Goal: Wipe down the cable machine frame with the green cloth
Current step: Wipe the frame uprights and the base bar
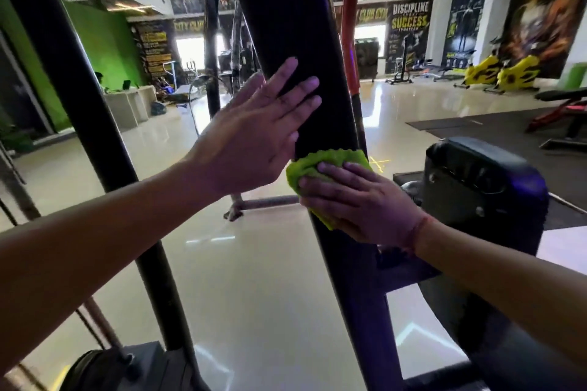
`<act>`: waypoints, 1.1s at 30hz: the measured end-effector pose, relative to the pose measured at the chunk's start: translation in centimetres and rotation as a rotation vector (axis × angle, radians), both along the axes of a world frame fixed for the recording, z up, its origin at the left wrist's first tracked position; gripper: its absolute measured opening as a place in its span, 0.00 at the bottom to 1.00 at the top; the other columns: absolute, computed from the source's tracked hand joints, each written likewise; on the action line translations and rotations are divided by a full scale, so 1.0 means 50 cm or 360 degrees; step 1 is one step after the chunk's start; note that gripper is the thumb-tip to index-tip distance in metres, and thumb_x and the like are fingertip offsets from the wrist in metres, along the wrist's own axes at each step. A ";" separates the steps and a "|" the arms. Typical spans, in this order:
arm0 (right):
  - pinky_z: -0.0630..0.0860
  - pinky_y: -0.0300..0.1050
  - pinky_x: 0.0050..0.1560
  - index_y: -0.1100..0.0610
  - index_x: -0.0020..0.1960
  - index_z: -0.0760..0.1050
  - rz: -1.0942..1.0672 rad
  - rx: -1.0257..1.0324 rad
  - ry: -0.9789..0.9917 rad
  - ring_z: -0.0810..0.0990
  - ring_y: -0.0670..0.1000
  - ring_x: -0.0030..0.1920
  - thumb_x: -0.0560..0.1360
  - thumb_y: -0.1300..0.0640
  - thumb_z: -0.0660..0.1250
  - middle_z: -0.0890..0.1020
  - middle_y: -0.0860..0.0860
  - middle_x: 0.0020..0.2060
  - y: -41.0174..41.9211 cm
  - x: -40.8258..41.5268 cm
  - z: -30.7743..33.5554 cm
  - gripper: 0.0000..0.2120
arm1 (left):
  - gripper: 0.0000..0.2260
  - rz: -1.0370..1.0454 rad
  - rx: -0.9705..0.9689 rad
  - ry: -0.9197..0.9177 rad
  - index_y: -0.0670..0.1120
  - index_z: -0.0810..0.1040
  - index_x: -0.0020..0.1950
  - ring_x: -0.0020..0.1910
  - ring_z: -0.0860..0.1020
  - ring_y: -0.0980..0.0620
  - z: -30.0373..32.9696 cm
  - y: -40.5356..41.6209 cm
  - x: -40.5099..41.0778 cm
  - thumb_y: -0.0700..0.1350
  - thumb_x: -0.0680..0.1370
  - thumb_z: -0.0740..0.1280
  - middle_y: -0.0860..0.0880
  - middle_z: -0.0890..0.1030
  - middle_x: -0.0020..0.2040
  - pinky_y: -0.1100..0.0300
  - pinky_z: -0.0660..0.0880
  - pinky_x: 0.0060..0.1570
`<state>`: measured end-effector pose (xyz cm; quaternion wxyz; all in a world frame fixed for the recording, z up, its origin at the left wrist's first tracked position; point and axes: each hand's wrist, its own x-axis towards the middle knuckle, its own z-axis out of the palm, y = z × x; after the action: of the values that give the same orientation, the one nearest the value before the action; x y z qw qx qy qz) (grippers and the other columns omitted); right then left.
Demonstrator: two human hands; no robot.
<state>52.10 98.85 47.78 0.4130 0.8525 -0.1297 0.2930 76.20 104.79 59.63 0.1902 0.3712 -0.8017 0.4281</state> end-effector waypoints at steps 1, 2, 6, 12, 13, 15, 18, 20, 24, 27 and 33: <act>0.65 0.56 0.75 0.48 0.75 0.70 0.0020 -0.0031 -0.0057 0.61 0.54 0.79 0.82 0.51 0.64 0.66 0.48 0.77 -0.008 -0.001 0.000 0.22 | 0.24 -0.0025 -0.0022 0.0026 0.44 0.64 0.79 0.82 0.50 0.45 -0.018 -0.006 0.000 0.47 0.82 0.56 0.48 0.61 0.81 0.41 0.56 0.77; 0.65 0.56 0.75 0.49 0.75 0.71 0.0010 -0.0001 -0.0216 0.61 0.54 0.79 0.82 0.52 0.65 0.67 0.49 0.77 -0.012 0.001 -0.006 0.21 | 0.24 -0.0051 -0.0042 0.0048 0.45 0.64 0.79 0.82 0.50 0.45 -0.037 -0.012 0.000 0.47 0.83 0.56 0.48 0.61 0.81 0.42 0.54 0.78; 0.64 0.59 0.75 0.52 0.73 0.73 -0.0014 0.0116 -0.0445 0.59 0.56 0.80 0.82 0.53 0.64 0.67 0.51 0.77 0.006 0.024 -0.132 0.20 | 0.25 -0.0089 -0.0113 0.0114 0.45 0.64 0.79 0.82 0.49 0.47 -0.115 -0.026 -0.009 0.49 0.83 0.55 0.49 0.61 0.81 0.43 0.52 0.79; 0.65 0.58 0.75 0.54 0.75 0.71 0.0002 0.0216 -0.0761 0.56 0.54 0.81 0.83 0.52 0.64 0.64 0.50 0.79 -0.011 -0.023 -0.273 0.21 | 0.27 0.0027 -0.0285 0.0084 0.45 0.62 0.80 0.82 0.52 0.47 -0.331 -0.030 -0.045 0.51 0.81 0.53 0.48 0.62 0.80 0.43 0.56 0.78; 0.64 0.59 0.76 0.53 0.76 0.69 -0.0037 0.0162 -0.0709 0.55 0.54 0.81 0.83 0.51 0.63 0.63 0.50 0.79 -0.009 -0.019 -0.315 0.22 | 0.27 0.0044 -0.0298 0.0096 0.45 0.61 0.80 0.82 0.51 0.47 -0.367 -0.033 -0.053 0.51 0.81 0.52 0.48 0.60 0.81 0.44 0.56 0.78; 0.63 0.58 0.77 0.51 0.77 0.69 -0.0048 0.0068 -0.0479 0.55 0.53 0.81 0.84 0.50 0.62 0.62 0.48 0.79 -0.014 -0.041 -0.377 0.22 | 0.28 0.0068 -0.0308 0.0119 0.44 0.60 0.81 0.82 0.50 0.47 -0.422 -0.039 -0.069 0.52 0.81 0.52 0.47 0.59 0.81 0.45 0.56 0.78; 0.65 0.58 0.75 0.51 0.77 0.68 -0.0053 0.0243 -0.0813 0.56 0.54 0.81 0.83 0.53 0.63 0.63 0.48 0.79 -0.019 -0.068 -0.407 0.22 | 0.29 0.0047 -0.0264 0.0189 0.42 0.60 0.80 0.82 0.49 0.46 -0.453 -0.048 -0.090 0.53 0.81 0.52 0.45 0.58 0.81 0.45 0.56 0.78; 0.62 0.59 0.77 0.52 0.78 0.67 -0.0133 0.0317 -0.0895 0.53 0.56 0.81 0.83 0.54 0.64 0.61 0.49 0.80 -0.008 -0.043 -0.457 0.23 | 0.28 0.0001 -0.0221 0.0216 0.43 0.62 0.80 0.82 0.49 0.47 -0.456 -0.046 -0.099 0.53 0.81 0.52 0.46 0.60 0.81 0.45 0.56 0.78; 0.62 0.58 0.76 0.50 0.78 0.66 -0.0123 0.0049 -0.0545 0.55 0.56 0.81 0.83 0.53 0.63 0.62 0.49 0.79 -0.010 -0.070 -0.504 0.23 | 0.27 -0.0009 -0.0188 0.0121 0.46 0.64 0.79 0.82 0.50 0.49 -0.486 -0.038 -0.096 0.53 0.81 0.53 0.49 0.62 0.80 0.44 0.56 0.78; 0.63 0.62 0.75 0.53 0.78 0.66 -0.0168 0.0298 -0.1121 0.54 0.58 0.81 0.83 0.56 0.62 0.61 0.51 0.80 -0.006 -0.056 -0.537 0.23 | 0.27 -0.0002 -0.0151 0.0047 0.46 0.63 0.80 0.82 0.49 0.48 -0.538 -0.036 -0.097 0.53 0.82 0.53 0.49 0.61 0.81 0.43 0.57 0.78; 0.66 0.60 0.73 0.51 0.78 0.65 -0.0191 0.0204 -0.0936 0.56 0.55 0.81 0.82 0.56 0.64 0.61 0.49 0.80 -0.022 -0.115 -0.575 0.25 | 0.29 0.0065 -0.0140 0.0067 0.43 0.59 0.81 0.82 0.46 0.47 -0.578 -0.034 -0.118 0.54 0.81 0.54 0.46 0.56 0.82 0.45 0.54 0.79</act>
<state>46.36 97.74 19.04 0.3197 0.7462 -0.3121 0.4936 70.27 103.07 30.72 0.2143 0.3878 -0.7701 0.4588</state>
